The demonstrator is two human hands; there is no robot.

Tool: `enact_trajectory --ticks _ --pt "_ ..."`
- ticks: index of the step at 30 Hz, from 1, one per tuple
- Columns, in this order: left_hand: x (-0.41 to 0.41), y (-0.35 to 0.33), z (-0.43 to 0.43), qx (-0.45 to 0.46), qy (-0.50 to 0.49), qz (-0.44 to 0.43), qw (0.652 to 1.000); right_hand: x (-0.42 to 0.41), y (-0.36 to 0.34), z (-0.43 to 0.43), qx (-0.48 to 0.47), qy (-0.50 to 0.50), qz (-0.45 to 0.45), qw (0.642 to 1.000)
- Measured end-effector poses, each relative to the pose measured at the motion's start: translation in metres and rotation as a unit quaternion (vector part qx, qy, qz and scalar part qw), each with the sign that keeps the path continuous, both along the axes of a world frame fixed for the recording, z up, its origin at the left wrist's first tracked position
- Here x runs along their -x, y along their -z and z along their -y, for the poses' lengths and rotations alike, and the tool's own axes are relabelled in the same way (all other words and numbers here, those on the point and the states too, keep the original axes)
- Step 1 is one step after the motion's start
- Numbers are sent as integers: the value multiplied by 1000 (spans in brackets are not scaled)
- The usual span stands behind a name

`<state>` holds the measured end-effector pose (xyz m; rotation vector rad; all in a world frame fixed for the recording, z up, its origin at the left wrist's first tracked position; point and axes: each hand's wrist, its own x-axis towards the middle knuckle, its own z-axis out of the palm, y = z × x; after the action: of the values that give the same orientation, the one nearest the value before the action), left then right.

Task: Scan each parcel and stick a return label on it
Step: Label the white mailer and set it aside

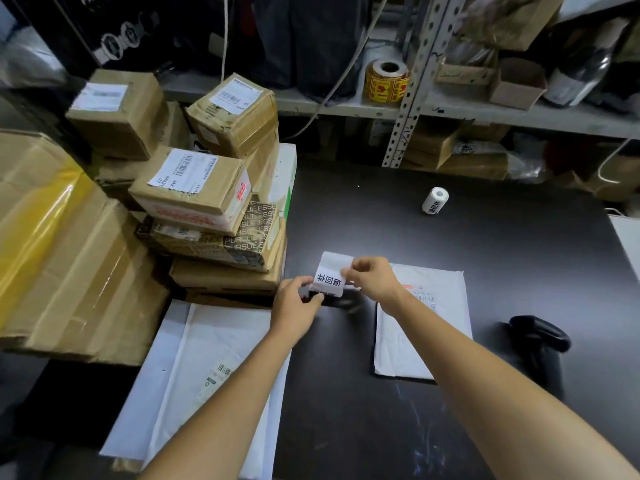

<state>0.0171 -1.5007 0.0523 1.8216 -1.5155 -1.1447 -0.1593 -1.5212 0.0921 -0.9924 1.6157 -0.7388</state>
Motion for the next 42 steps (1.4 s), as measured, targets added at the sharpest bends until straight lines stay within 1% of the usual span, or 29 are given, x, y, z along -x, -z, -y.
enact_trajectory --ticks 5,10,12,14,16,17,19,21,26,29,38,40,42 --pt "-2 2 -2 -18 8 -21 1000 4 3 0 -4 5 -6 1000" --pt "2 -2 0 -42 -26 -103 993 8 5 -2 -23 32 -2 999" --pt "5 -3 0 -57 -33 -132 989 8 6 -3 -12 36 -40 998" --pt "7 -4 -1 -63 -44 -147 986 6 6 -3 22 34 -115 993" --pt "8 -4 -2 -67 -57 -159 983 3 3 -4 75 -6 -193 978" --pt "9 -5 -3 -69 -58 -165 982 1 3 -5 94 -48 -225 969" --pt "11 -7 -5 -73 -56 -176 980 -4 3 -7 98 -138 -244 955" --pt "12 -10 -5 -77 -54 -186 978 -7 3 -10 91 -176 -241 950" --pt "12 -14 -9 -85 -35 -195 977 -9 3 -17 79 -182 -241 950" --pt "11 -16 -10 -91 -31 -195 976 -9 2 -19 88 -190 -246 946" --pt "6 -15 -12 -88 -9 -158 984 -15 4 -19 99 -230 -271 930" --pt "5 -16 -12 -84 -8 -151 985 -17 5 -19 95 -219 -275 931" --pt "1 -15 -11 -77 -7 -135 988 -13 5 -19 87 -175 -274 942"
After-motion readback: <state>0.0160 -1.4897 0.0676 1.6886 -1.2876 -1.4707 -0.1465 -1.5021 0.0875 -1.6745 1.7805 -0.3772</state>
